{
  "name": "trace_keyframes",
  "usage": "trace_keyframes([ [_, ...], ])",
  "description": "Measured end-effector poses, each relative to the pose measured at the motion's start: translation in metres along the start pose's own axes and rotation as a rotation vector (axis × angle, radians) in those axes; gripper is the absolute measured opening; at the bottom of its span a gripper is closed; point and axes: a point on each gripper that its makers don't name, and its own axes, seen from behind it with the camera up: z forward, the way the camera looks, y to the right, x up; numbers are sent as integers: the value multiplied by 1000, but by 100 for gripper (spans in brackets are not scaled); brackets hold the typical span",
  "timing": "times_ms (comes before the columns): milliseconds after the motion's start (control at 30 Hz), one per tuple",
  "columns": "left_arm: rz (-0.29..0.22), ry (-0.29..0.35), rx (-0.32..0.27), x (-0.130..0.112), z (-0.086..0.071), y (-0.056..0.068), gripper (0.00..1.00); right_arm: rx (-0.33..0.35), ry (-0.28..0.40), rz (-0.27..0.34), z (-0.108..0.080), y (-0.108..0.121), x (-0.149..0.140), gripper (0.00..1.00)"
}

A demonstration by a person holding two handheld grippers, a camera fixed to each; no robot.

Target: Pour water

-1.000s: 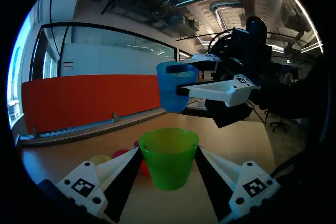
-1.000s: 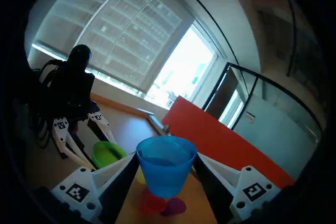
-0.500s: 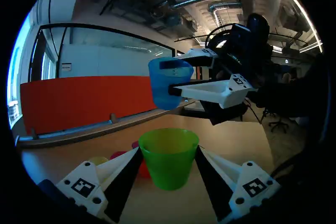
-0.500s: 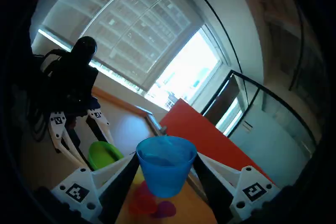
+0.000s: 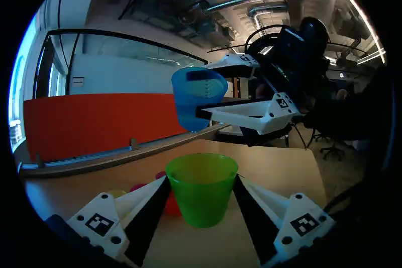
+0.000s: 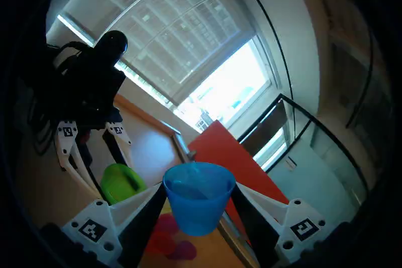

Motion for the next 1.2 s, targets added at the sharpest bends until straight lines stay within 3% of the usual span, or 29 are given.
trace_keyframes([
  [1200, -17, 12, -12, 4, 3, 1, 85, -11, -16, -235, 9, 8, 7, 92],
])
